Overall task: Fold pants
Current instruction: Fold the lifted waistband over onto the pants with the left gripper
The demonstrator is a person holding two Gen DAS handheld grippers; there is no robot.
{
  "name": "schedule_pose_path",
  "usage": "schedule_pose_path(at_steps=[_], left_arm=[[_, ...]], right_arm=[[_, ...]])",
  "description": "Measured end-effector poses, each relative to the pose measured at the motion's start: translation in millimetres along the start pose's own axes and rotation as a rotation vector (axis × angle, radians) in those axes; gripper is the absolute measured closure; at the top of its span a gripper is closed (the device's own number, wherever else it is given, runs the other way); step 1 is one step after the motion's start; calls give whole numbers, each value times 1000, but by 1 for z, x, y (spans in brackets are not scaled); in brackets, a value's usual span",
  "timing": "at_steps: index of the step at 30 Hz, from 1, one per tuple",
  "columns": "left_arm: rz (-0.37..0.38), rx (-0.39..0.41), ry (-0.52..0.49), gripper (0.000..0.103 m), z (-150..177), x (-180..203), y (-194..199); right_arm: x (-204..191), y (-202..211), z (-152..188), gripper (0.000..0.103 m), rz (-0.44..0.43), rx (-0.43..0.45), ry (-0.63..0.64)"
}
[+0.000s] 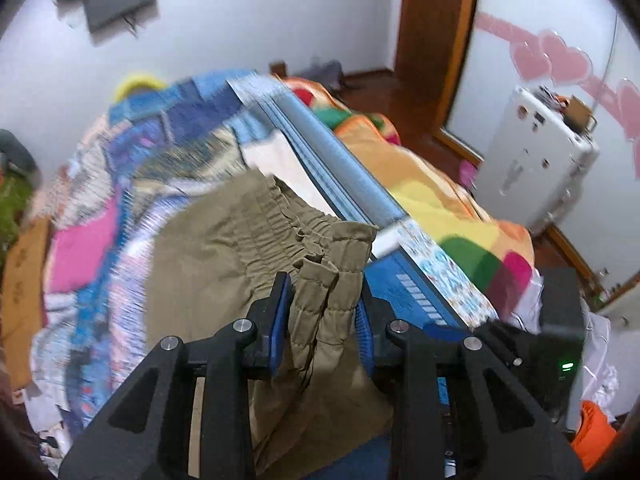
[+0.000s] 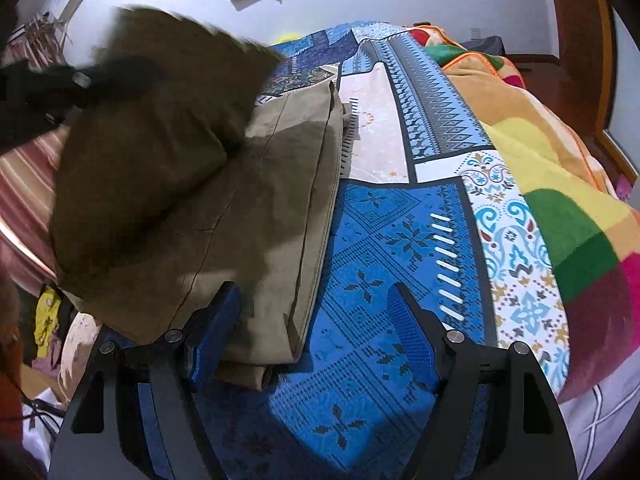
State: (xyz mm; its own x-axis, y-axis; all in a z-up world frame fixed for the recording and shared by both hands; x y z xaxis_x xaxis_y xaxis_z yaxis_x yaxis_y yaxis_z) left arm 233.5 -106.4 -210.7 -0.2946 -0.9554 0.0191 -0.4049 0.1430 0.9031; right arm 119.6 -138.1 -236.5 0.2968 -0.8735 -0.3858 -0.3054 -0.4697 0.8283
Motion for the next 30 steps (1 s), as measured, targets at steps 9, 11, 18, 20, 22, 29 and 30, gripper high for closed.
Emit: schedule_pose_path(at_steps=[9, 11, 18, 20, 22, 29, 30], left_arm=[[95, -79, -49, 37, 23, 28, -19], [89, -46, -38, 34, 21, 24, -10], [-10, 48, 90, 22, 11, -51, 25], [-79, 52, 118, 20, 8, -82, 27], [-121, 43, 130, 20, 6, -106, 25], [-183, 3, 193, 11, -12, -187, -4], [-180, -8, 194, 11, -16, -196, -13]], right_arm=[[23, 35, 2, 30, 82, 44, -6], [26, 41, 0, 31, 96, 57, -15], [25, 62, -21, 30, 102, 125, -35], [18, 64, -32, 30, 103, 144, -16], [10, 64, -42, 30, 98, 156, 9], [-12, 29, -57, 30, 50, 119, 33], [-13, 15, -55, 30, 51, 87, 32]])
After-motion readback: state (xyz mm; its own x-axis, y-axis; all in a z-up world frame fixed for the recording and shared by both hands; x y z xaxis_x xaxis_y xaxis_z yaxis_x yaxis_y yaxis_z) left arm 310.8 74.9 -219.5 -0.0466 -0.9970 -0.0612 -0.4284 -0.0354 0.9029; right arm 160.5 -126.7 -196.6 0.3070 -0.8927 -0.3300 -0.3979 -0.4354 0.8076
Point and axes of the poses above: each gripper's, at about its wrist camera, not at the fingertips, and y roughly against the way its jaws point, x to its right, z to its underside, the point moved 8 cm from there along -y, roughly the way its jaws point, and after that the axes turned 11 degrees about -x, right-handed, at the moved point
